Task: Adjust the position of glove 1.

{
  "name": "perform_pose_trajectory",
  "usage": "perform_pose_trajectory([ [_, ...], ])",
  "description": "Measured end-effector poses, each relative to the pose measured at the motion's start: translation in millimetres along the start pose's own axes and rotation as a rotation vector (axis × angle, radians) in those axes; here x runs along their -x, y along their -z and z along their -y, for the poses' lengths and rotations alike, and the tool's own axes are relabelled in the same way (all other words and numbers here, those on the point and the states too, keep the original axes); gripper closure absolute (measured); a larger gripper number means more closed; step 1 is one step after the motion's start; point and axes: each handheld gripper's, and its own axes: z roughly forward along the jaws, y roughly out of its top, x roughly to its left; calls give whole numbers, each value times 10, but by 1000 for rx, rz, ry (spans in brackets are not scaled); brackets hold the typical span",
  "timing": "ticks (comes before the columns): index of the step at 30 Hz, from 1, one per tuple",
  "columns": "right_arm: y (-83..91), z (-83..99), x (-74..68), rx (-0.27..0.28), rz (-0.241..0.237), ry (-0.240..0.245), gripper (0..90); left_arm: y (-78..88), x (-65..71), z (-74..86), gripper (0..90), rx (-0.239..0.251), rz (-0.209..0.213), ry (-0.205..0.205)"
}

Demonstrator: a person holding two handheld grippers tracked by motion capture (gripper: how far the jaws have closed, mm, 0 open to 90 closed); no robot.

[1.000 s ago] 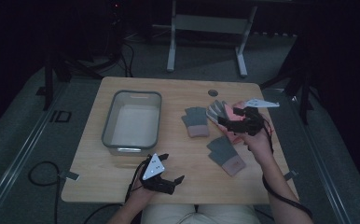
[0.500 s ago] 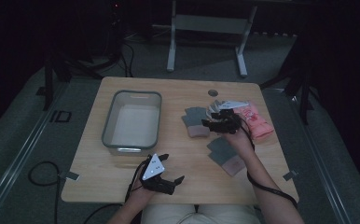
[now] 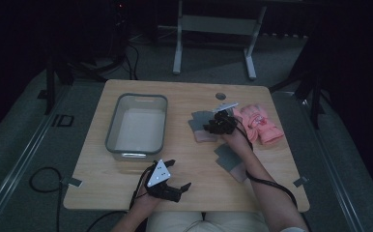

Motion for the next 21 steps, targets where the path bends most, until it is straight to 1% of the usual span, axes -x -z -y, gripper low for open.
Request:
perform_pose_trajectory([
  [1, 0, 0, 0, 0, 0, 0, 590, 0, 0, 0, 18, 0, 0, 0],
  [2, -48, -11, 11, -5, -3, -3, 590, 1, 1, 1, 18, 2, -1, 1],
  [3, -140, -40, 50, -15, -7, -4, 588, 1, 0, 1, 17, 1, 0, 0],
  [6, -252, -66, 111, -24, -3, -17, 573, 4, -1, 2, 18, 5, 1, 0],
  [7, -252, -66, 111, -24, -3, -17, 573, 4, -1, 2, 18, 5, 1, 0],
  [8, -286, -66, 127, -30, 9, -13, 574, 4, -1, 2, 18, 5, 1, 0],
  [9, -377, -32, 144, -53, 24, 3, 581, 5, -6, 2, 18, 5, 2, 4],
  [10, -386, -24, 148, -39, 17, -1, 588, 5, -5, 2, 17, 4, 2, 4],
  [11, -386, -27, 156, -38, 16, -14, 616, 5, -2, 2, 17, 5, 0, 3],
  [13, -389, -39, 151, -45, 45, -54, 706, 6, 1, 3, 18, 5, 0, 0],
  [15, -402, -53, 123, -45, 65, -75, 766, 8, 5, 3, 18, 4, -1, 0],
  [17, -417, -63, 90, -39, 84, -105, 803, 8, 7, 4, 18, 6, -1, 1],
  [18, -421, -74, 75, -43, 88, -119, 825, 9, 5, 4, 18, 6, 1, 1],
  [19, -421, -74, 75, -43, 88, -119, 825, 9, 5, 4, 18, 6, 1, 1],
  [21, -414, -114, 35, -60, 86, -153, 849, 9, 0, 4, 18, 5, 4, 6],
])
